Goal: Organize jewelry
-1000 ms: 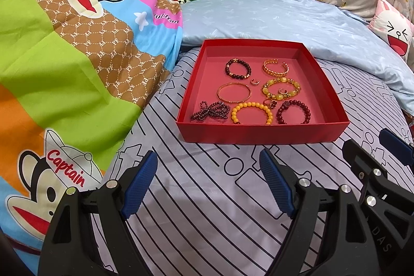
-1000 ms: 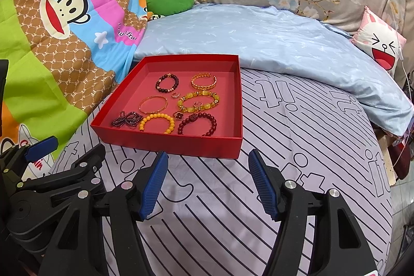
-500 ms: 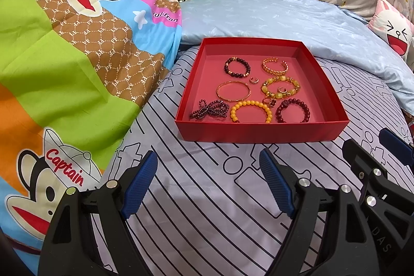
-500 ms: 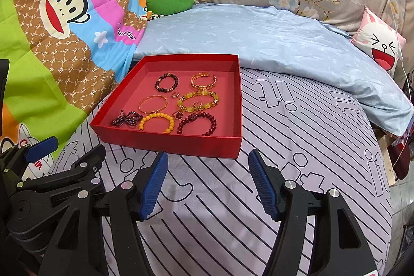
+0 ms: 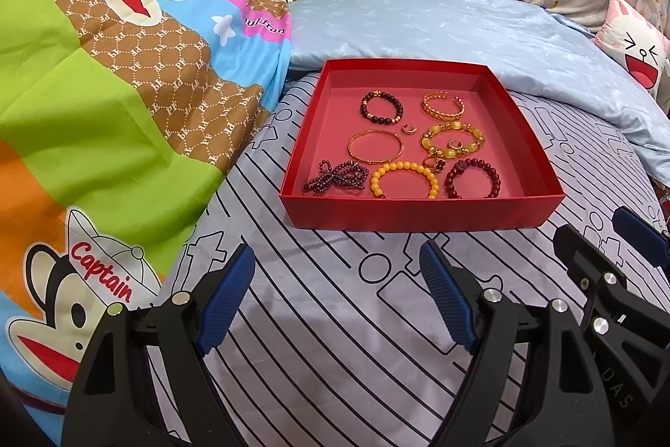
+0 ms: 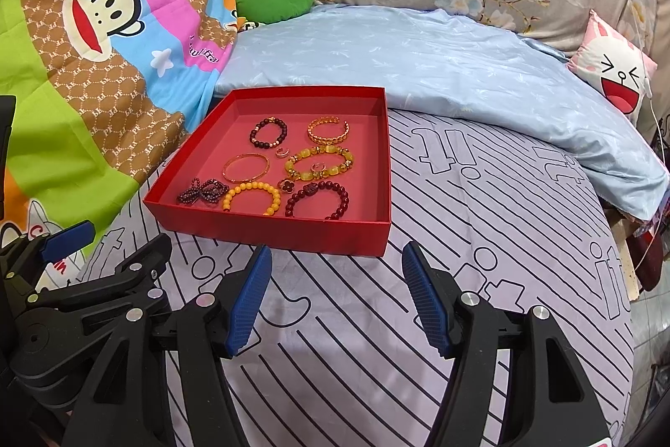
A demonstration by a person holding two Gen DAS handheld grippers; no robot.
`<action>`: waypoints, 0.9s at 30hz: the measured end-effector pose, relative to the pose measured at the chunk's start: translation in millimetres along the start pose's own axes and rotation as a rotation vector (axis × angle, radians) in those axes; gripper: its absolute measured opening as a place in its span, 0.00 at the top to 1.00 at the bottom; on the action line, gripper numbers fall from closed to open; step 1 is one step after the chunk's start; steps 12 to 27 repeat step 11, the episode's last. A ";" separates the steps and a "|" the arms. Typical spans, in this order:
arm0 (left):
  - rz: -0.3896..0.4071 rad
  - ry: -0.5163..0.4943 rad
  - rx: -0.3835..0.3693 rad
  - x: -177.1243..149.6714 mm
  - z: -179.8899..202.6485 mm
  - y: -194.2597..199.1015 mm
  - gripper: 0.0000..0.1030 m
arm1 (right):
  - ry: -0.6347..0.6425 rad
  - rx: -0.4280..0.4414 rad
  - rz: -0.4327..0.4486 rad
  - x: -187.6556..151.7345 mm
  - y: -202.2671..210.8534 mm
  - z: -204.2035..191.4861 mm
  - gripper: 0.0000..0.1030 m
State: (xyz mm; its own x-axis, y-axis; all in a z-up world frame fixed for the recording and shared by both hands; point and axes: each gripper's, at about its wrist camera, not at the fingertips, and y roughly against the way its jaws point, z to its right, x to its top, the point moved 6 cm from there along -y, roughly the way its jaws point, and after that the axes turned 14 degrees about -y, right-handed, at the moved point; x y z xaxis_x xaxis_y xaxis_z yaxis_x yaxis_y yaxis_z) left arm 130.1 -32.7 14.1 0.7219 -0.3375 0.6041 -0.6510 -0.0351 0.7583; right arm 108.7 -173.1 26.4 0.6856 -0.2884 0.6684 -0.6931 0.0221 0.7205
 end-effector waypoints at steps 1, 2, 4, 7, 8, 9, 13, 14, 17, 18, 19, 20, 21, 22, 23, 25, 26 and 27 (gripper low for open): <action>0.000 0.000 0.000 0.6 -0.1 -0.2 0.26 | 0.001 0.000 0.000 0.1 -0.3 -0.2 0.39; 0.000 -0.001 -0.001 0.5 0.0 -0.2 0.26 | 0.002 -0.001 -0.001 0.1 -0.6 0.0 0.39; -0.001 0.000 -0.001 0.0 0.8 0.0 0.25 | 0.001 -0.001 0.000 0.1 -0.5 -0.1 0.39; -0.002 0.003 -0.002 0.5 0.3 -0.9 0.25 | 0.000 -0.001 0.001 0.1 -0.4 -0.1 0.39; -0.003 0.003 -0.005 0.4 0.9 -1.6 0.25 | 0.000 -0.001 0.001 0.2 -0.3 -0.1 0.39; -0.004 0.003 -0.008 1.0 0.9 -3.4 0.25 | 0.001 -0.001 0.001 0.1 -0.4 -0.1 0.39; -0.006 0.002 -0.014 0.5 1.8 -4.6 0.25 | 0.002 -0.001 0.001 0.0 -0.7 1.2 0.39; -0.006 0.002 -0.014 0.5 1.8 -4.6 0.25 | 0.002 -0.001 0.001 0.0 -0.7 1.2 0.39; -0.006 0.002 -0.014 0.5 1.8 -4.6 0.25 | 0.002 -0.001 0.001 0.0 -0.7 1.2 0.39; -0.006 0.002 -0.014 0.5 1.8 -4.6 0.25 | 0.002 -0.001 0.001 0.0 -0.7 1.2 0.39; -0.006 0.002 -0.014 0.5 1.8 -4.6 0.25 | 0.002 -0.001 0.001 0.0 -0.7 1.2 0.39; -0.006 0.002 -0.014 0.5 1.8 -4.6 0.25 | 0.002 -0.001 0.001 0.0 -0.7 1.2 0.39; -0.006 0.002 -0.014 0.5 1.8 -4.6 0.25 | 0.002 -0.001 0.001 0.0 -0.7 1.2 0.39; -0.006 0.002 -0.014 0.5 1.8 -4.6 0.25 | 0.002 -0.001 0.001 0.0 -0.7 1.2 0.39; -0.006 0.002 -0.014 0.5 1.8 -4.6 0.25 | 0.002 -0.001 0.001 0.0 -0.7 1.2 0.39; -0.006 0.002 -0.014 0.5 1.8 -4.6 0.25 | 0.002 -0.001 0.001 0.0 -0.7 1.2 0.39; -0.006 0.002 -0.014 0.5 1.8 -4.6 0.25 | 0.002 -0.001 0.001 0.0 -0.7 1.2 0.39; -0.006 0.002 -0.014 0.5 1.8 -4.6 0.25 | 0.002 -0.001 0.001 0.0 -0.7 1.2 0.39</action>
